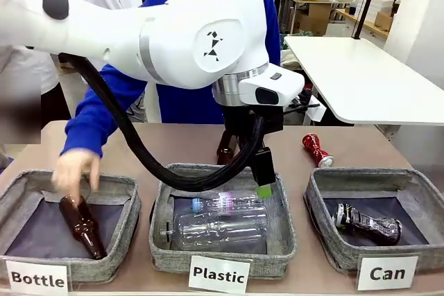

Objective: Sort the can waste into the basket.
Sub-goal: Pick up the can waste from the table and place it in the right Fabric basket.

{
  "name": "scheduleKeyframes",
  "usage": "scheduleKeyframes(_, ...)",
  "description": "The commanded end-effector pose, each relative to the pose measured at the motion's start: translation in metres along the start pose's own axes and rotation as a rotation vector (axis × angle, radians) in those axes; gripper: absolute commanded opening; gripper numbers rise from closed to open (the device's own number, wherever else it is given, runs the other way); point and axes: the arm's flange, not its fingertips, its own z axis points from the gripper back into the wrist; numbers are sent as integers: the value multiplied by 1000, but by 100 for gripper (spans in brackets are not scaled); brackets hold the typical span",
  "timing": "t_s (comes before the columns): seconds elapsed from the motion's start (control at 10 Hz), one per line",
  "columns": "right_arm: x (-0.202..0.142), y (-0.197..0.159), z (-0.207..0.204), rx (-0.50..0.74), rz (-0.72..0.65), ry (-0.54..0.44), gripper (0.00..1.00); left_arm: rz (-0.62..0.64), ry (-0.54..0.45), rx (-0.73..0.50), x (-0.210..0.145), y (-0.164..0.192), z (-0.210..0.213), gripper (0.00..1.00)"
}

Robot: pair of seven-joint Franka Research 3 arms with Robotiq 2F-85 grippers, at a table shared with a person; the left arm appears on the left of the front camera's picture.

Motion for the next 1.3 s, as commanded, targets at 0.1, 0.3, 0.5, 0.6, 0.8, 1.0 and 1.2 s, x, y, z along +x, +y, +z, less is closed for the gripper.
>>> scheduleKeyframes(0.1, 4, 5, -8, -58, -32, -29, 100, 3, -102, -39, -27, 2, 9, 100)
scheduleKeyframes(0.3, 10, 10, -18, -39, -111, -102, 100, 99, -149, -129, -62, 13, 24, 100)
scheduleKeyframes(0.5, 23, 19, -48, -25, -178, -184, 100, 251, -231, -221, -128, 31, 50, 100)
scheduleKeyframes(0.6, 30, 21, -71, -44, -204, -191, 100, 417, -256, -166, -171, 36, 64, 100)
scheduleKeyframes(0.8, 48, 33, -125, -51, -218, -149, 100, 658, -378, -138, -272, 32, 96, 100)
scheduleKeyframes(1.0, 71, 37, -162, 22, -263, -70, 100, 853, -456, -196, -370, 31, 104, 100)
scheduleKeyframes(1.2, 84, 34, -190, 116, -336, 29, 100, 1128, -746, -305, -487, 28, 93, 100)
